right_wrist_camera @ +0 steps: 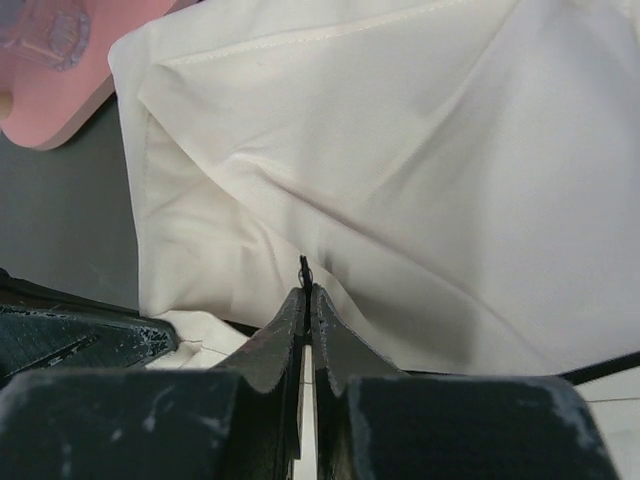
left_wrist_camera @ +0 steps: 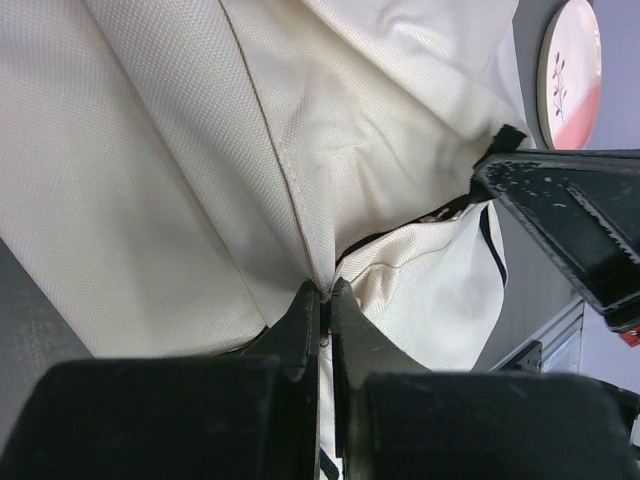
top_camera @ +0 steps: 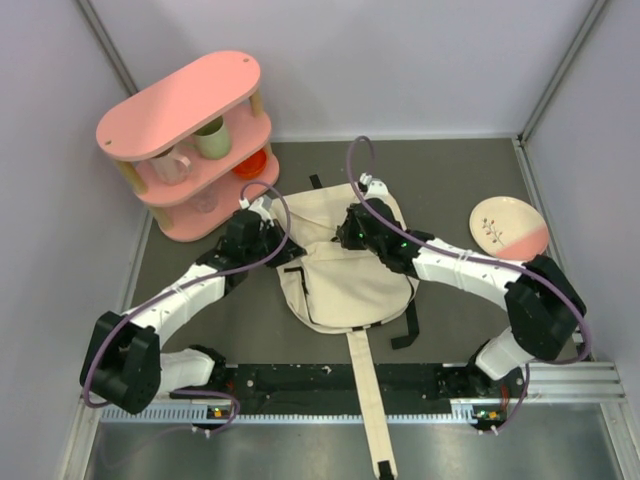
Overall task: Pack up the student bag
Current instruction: Zip the student bag at the center of the board, then pick up the student bag at the center of the board.
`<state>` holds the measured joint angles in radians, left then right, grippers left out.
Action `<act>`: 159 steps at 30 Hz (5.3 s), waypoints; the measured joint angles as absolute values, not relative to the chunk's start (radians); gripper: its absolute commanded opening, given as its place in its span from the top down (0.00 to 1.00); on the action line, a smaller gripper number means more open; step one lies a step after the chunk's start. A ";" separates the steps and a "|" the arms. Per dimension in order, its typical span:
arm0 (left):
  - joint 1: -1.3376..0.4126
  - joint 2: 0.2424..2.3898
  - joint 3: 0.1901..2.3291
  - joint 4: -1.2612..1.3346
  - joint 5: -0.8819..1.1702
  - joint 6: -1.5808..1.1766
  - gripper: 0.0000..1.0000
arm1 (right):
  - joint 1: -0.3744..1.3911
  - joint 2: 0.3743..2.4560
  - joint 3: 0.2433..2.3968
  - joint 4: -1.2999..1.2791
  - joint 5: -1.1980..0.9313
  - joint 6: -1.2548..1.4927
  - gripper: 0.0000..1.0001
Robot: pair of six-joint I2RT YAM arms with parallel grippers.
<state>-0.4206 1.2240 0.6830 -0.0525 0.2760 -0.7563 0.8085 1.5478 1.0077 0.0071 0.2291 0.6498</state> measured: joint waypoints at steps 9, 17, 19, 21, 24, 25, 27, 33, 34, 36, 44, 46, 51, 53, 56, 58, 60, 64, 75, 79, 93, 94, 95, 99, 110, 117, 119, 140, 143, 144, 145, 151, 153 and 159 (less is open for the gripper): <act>-0.421 1.201 0.654 -0.031 0.272 -0.757 1.00 | 0.769 1.461 0.947 -0.002 0.233 0.667 1.00; -0.418 1.193 0.643 -0.061 0.263 -0.752 1.00 | 0.681 1.370 0.881 -0.015 0.288 0.666 1.00; -0.418 1.193 0.643 -0.063 0.263 -0.752 1.00 | 0.664 1.350 0.875 -0.015 0.290 0.666 1.00; -0.418 1.193 0.643 -0.062 0.264 -0.752 1.00 | 0.662 1.341 0.875 -0.002 0.266 0.665 1.00; -0.418 1.193 0.643 -0.062 0.265 -0.752 1.00 | 0.665 1.341 0.875 0.029 0.182 0.674 0.67; -0.418 1.193 0.643 -0.062 0.265 -0.752 1.00 | 0.665 1.341 0.875 0.042 0.151 0.681 0.53; -0.418 1.193 0.643 -0.062 0.265 -0.752 1.00 | 0.674 1.342 0.875 0.063 0.104 0.696 0.44; -0.418 1.193 0.643 -0.062 0.266 -0.752 1.00 | 0.748 1.354 0.877 0.059 0.059 0.730 0.46; -0.418 1.193 0.643 -0.062 0.266 -0.752 1.00 | 0.759 1.363 0.879 0.055 0.058 0.738 0.49; -0.417 1.193 0.643 -0.062 0.268 -0.752 1.00 | 0.780 1.385 0.885 0.047 0.059 0.754 0.54; -0.416 1.193 0.643 -0.062 0.269 -0.752 1.00 | 0.790 1.468 0.907 0.034 0.067 0.797 0.58; -0.416 1.193 0.643 -0.062 0.269 -0.752 1.00 | 0.790 1.491 0.922 0.039 0.071 0.797 0.59; -0.416 1.193 0.643 -0.062 0.271 -0.752 1.00 | 0.790 1.535 0.961 0.046 0.081 0.797 0.64; -0.416 1.193 0.643 -0.062 0.272 -0.752 1.00 | 0.790 1.554 0.973 0.051 0.086 0.797 0.67; -0.415 1.193 0.643 -0.062 0.273 -0.752 1.00 | 0.790 1.586 0.985 0.057 0.101 0.806 0.70; -0.415 1.193 0.643 -0.062 0.273 -0.752 1.00 | 0.790 1.604 0.985 0.059 0.109 0.815 0.79; -0.414 1.193 0.643 -0.062 0.273 -0.752 1.00 | 0.790 1.615 0.985 0.059 0.114 0.820 0.95; -0.414 1.193 0.643 -0.062 0.273 -0.752 1.00 | 0.790 1.620 0.985 0.060 0.130 0.824 1.00; -0.414 1.193 0.643 -0.058 0.272 -0.752 1.00 | 0.792 1.543 0.981 0.038 0.193 0.758 1.00; -0.415 1.191 0.643 -0.049 0.273 -0.753 1.00 | 0.777 1.486 0.955 0.017 0.217 0.741 1.00; -0.414 1.185 0.643 -0.056 0.268 -0.752 1.00 | 0.655 1.357 0.844 -0.016 0.269 0.715 1.00; -0.414 1.184 0.643 -0.057 0.268 -0.752 1.00 | 0.643 1.351 0.833 -0.016 0.268 0.715 1.00; -0.414 1.180 0.643 -0.057 0.268 -0.751 1.00 | 0.630 1.346 0.823 -0.017 0.267 0.715 1.00; -0.413 1.173 0.643 -0.068 0.265 -0.749 1.00 | 0.568 1.332 0.786 -0.016 0.267 0.714 1.00; -0.412 1.173 0.643 -0.073 0.270 -0.749 1.00 | 0.489 1.332 0.726 0.031 0.182 0.719 1.00; -0.407 1.176 0.643 -0.074 0.290 -0.737 1.00 | 0.486 1.328 0.671 0.074 0.174 0.736 1.00; -0.405 1.187 0.646 -0.070 0.308 -0.729 1.00 | 0.485 1.294 0.634 0.085 0.175 0.741 1.00; -0.388 1.141 0.789 -0.273 0.226 -0.593 0.15 | 0.269 0.961 0.577 -0.211 0.091 0.637 0.16; -0.388 1.077 0.731 -0.289 0.221 -0.600 0.14 | 0.269 0.918 0.548 -0.218 -0.035 0.686 0.15; -0.388 1.065 0.702 -0.292 0.223 -0.603 0.14 | 0.269 0.904 0.524 -0.220 -0.062 0.702 0.14; -0.388 1.056 0.673 -0.299 0.226 -0.610 0.14 | 0.269 0.888 0.493 -0.227 -0.088 0.719 0.14; -0.388 1.003 0.506 -0.327 0.255 -0.661 0.12 | 0.269 0.793 0.329 -0.289 -0.195 0.765 0.14; -0.388 0.966 0.475 -0.327 0.268 -0.678 0.12 | 0.269 0.785 0.312 -0.296 -0.229 0.769 0.14; -0.388 0.954 0.390 -0.189 0.352 -0.744 0.13 | 0.269 0.868 0.306 -0.218 -0.315 0.779 0.33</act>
<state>-0.3878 0.9539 0.3901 -0.1890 0.3519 -0.7437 0.2691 0.8684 0.3061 -0.2180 -0.3149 0.7792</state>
